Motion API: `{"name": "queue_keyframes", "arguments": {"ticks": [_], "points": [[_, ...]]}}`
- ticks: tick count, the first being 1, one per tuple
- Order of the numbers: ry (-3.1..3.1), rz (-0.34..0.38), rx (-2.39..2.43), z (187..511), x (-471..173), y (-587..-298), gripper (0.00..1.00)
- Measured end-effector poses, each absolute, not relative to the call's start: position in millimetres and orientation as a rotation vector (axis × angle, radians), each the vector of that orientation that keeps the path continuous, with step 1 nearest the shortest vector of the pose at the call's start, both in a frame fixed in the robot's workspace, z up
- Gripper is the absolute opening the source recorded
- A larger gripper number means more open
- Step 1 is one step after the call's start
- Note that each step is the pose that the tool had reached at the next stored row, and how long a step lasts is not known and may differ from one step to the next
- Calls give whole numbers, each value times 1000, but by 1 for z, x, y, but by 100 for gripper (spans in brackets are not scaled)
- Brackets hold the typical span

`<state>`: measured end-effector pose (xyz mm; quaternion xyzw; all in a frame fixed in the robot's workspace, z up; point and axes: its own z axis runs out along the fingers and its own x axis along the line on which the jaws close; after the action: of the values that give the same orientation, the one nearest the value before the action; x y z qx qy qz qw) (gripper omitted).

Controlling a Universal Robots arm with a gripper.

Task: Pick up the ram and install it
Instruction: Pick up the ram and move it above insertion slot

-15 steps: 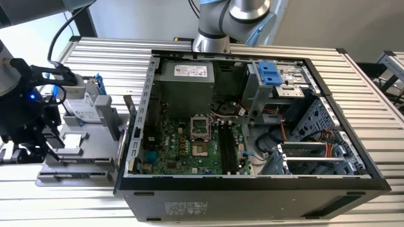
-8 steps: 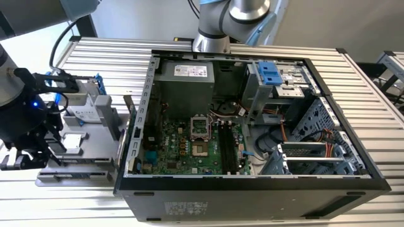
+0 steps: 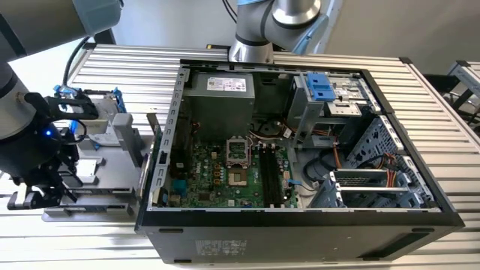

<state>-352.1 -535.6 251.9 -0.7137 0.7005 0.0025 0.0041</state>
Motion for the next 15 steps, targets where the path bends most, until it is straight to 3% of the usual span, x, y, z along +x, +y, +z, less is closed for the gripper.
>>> {"name": "queue_keyframes", "arguments": {"ticks": [15], "points": [[2208,13,-2227,233,-350,-536,100]]}}
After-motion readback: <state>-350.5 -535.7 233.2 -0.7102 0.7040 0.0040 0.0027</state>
